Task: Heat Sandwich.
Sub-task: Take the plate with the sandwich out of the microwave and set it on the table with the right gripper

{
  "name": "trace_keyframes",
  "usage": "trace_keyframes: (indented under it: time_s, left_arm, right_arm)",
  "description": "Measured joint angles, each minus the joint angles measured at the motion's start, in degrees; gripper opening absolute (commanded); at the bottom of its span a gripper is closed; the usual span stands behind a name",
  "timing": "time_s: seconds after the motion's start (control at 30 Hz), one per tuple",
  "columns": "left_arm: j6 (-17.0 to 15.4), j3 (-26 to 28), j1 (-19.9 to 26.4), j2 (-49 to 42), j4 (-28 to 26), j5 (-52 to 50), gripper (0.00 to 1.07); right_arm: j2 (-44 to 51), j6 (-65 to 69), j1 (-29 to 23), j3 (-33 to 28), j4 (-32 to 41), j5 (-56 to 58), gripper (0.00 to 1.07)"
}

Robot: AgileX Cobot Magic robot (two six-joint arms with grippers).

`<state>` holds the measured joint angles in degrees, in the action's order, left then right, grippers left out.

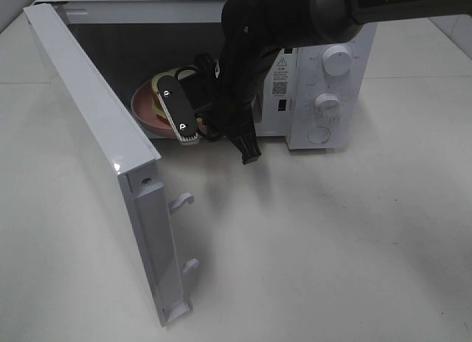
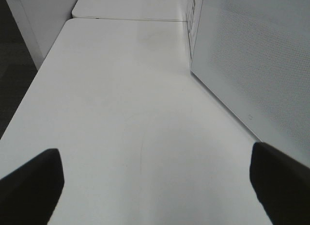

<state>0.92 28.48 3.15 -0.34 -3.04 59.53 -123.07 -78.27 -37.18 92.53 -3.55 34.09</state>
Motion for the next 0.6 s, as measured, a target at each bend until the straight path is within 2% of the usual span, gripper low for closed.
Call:
trace_keyframes:
  time_s: [0.1,0.27,0.4,0.6]
  left_arm:
    - [0.0,0.0,0.0,0.0,0.0,0.0,0.98]
    - [0.0,0.0,0.0,0.0,0.0,0.0,0.98]
    - [0.0,0.0,0.0,0.0,0.0,0.0,0.98]
    - [0.0,0.0,0.0,0.0,0.0,0.0,0.98]
  right_arm:
    - [3.4,-3.8,0.0,-3.8,2.1,-0.5,0.00]
    - [6.0,-5.7,0.0,-6.9,2.6,-1.7,0.00]
    - [11.3,-9.7,0.0,-13.3,3.6,-3.6,0.00]
    - [15.5,-13.2,0.0,-19.0,6.5,-5.0,0.00]
